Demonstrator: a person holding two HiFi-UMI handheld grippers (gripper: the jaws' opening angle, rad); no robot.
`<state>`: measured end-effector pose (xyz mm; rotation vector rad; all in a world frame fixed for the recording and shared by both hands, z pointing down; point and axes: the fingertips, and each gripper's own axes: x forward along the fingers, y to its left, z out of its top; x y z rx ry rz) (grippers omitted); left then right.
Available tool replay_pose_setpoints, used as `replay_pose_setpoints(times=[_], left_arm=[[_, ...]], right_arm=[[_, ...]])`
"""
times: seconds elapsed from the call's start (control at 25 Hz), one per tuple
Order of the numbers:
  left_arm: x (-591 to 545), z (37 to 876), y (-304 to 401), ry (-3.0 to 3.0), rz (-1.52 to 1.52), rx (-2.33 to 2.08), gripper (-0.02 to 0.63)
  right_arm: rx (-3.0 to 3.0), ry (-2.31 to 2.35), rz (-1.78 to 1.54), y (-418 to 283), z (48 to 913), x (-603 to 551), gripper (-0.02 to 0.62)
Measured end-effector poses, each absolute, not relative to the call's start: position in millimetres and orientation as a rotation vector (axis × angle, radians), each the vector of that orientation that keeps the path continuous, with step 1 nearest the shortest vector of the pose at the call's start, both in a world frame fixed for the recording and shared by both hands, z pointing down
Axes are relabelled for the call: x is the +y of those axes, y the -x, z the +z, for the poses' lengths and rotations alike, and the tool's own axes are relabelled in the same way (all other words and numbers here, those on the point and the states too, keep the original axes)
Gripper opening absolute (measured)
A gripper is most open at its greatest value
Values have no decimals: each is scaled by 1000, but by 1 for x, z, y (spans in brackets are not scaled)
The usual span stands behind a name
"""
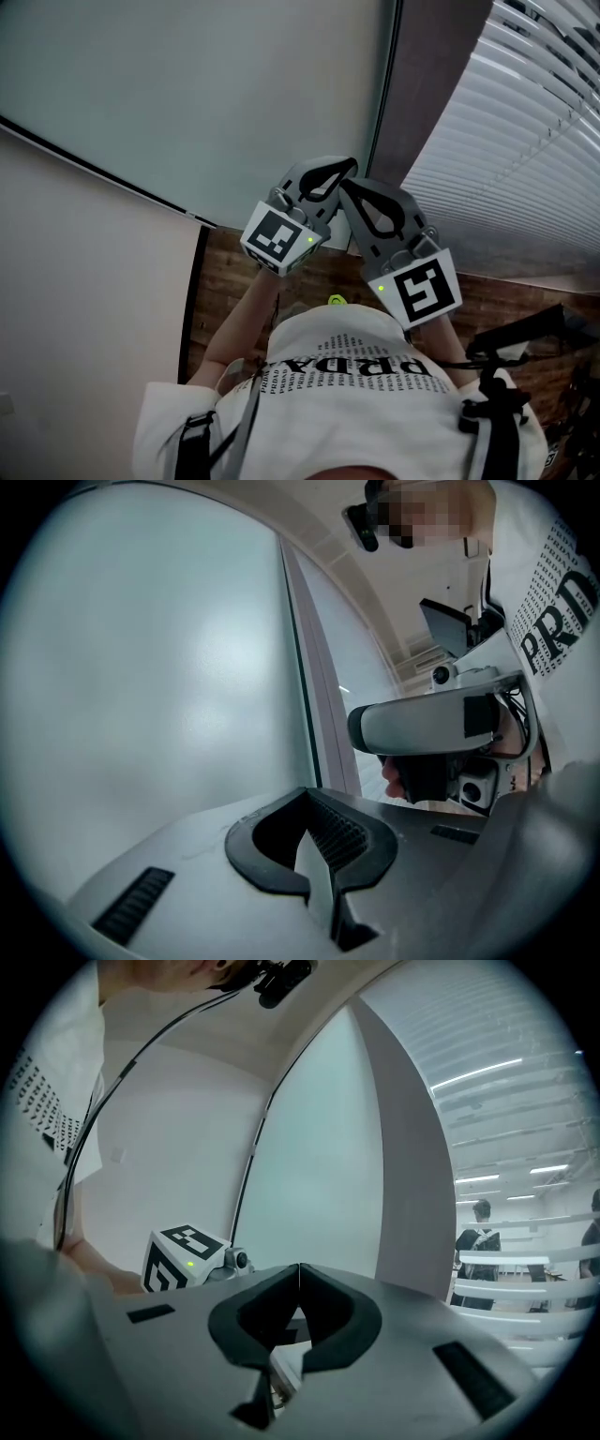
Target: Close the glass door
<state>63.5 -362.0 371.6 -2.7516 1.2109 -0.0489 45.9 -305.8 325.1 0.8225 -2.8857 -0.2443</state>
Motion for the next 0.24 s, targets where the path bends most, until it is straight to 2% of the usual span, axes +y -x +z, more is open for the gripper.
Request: replay_pose_setpoints(times=[0.24], left_arm=[[-360,376,-62,2756,-71,1199,0]], right_arm=[[-2882,-814,-231,-43,332,-303,0]])
